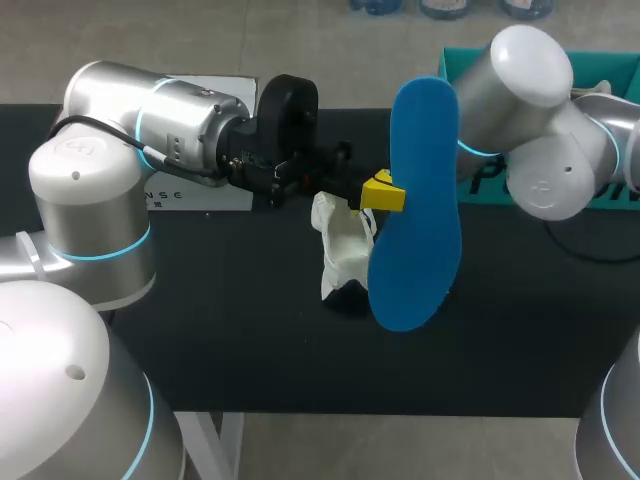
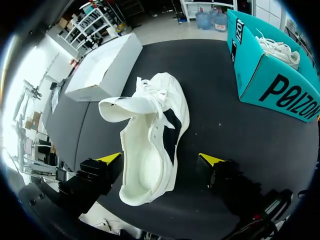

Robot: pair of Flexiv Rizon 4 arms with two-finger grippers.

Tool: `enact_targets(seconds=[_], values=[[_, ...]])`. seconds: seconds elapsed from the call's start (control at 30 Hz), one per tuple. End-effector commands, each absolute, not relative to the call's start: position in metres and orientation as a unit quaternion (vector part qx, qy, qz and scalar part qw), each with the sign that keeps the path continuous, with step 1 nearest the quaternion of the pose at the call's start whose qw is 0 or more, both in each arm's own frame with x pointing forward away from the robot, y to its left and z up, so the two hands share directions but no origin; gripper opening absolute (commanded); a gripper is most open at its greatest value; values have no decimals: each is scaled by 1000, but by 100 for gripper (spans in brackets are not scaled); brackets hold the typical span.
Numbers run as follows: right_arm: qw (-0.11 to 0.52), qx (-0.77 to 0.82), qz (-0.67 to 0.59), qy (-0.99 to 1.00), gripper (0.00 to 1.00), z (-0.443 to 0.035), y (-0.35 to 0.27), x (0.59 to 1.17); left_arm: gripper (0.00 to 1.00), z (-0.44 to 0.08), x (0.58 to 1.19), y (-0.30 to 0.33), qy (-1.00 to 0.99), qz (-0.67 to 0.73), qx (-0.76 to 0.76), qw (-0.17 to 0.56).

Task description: Take the shoe out of the shoebox, open the shoe tongue, remove and reinsert the insole, then place the shoe into the shoebox

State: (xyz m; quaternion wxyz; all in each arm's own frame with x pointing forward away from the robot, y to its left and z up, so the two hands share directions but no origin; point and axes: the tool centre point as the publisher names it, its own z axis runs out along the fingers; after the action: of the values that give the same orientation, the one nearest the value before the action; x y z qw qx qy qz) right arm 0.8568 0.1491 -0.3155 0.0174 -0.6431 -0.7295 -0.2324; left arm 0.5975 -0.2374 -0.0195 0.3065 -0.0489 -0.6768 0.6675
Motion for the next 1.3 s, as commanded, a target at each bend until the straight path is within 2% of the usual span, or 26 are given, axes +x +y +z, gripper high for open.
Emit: enact_targets(seconds=[0.03,0.1,0.23,0.4,0.9,0.97,1.03,1.07,1.13,1.3], values=[[39,-649,-241,-721,100,-313,147,857,0,-20,597,-238,-676,669,-48,306],[112,-663,-265,-691,100,-302,140,861,0,-20,597,-238,-676,669,-48,306],[198,-656,-315,-656,100,-279,126,868,0,-20,597,-238,-676,669,-48,306],[261,-648,-369,-613,100,-244,103,878,0,-20,597,-238,-676,669,-48,306],[311,-613,-441,-577,100,-187,67,898,0,-20,597,-238,-676,669,-48,306],[309,-611,-448,-576,100,-183,65,899,0,-24,602,-236,-724,632,-93,261],[303,-611,-452,-575,100,-181,65,900,0,-30,612,-230,-781,578,-152,184],[303,-611,-452,-574,100,-181,65,901,0,-31,616,-228,-775,591,-157,157],[300,-613,-454,-573,100,-181,65,901,0,-35,622,-222,-751,633,-95,162],[297,-614,-452,-575,100,-181,65,903,0,-35,622,-222,-751,633,-95,162]])
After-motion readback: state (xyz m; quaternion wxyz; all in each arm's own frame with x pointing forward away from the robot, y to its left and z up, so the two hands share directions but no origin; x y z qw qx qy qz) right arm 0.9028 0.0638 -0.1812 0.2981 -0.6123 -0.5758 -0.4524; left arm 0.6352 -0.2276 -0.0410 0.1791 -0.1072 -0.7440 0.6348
